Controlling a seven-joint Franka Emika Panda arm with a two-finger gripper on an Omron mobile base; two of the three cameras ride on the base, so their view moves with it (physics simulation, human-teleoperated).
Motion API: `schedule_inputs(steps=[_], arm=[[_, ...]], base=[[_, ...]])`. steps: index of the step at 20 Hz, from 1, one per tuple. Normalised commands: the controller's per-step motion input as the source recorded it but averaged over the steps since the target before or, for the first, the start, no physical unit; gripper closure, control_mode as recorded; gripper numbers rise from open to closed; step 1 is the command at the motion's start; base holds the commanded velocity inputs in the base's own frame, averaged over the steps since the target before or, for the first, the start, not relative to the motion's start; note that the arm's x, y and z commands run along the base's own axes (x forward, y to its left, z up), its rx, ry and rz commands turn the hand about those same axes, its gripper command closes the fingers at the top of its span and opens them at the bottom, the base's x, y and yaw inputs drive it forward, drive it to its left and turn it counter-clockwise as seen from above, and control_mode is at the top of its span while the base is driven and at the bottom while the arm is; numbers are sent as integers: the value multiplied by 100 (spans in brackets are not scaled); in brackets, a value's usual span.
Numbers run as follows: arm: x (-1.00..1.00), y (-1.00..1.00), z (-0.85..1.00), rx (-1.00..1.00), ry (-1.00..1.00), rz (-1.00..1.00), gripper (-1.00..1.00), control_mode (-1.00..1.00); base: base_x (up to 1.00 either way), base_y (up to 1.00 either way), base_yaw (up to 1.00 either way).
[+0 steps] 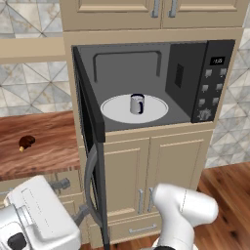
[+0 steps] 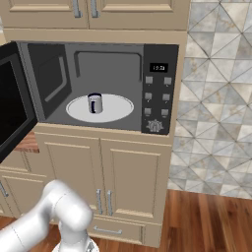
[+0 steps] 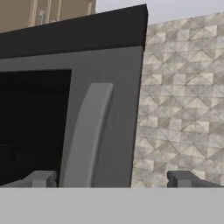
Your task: Pick the mug from the counter and place it inside the microwave. Then close the microwave.
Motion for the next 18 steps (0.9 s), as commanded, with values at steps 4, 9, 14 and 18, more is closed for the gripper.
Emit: schedule_inputs(steps=[4,9,14,18], arm=[[24,5,-12,0,6,5,-100,-100],[17,1,-15,0,2,0,-100,-100],[16,0,-3,0,0,0,-100,-100],[5,-10,0,0,0,0,-100,-100]], base=[[0,0,0],[0,0,0],[0,0,0],[0,0,0]])
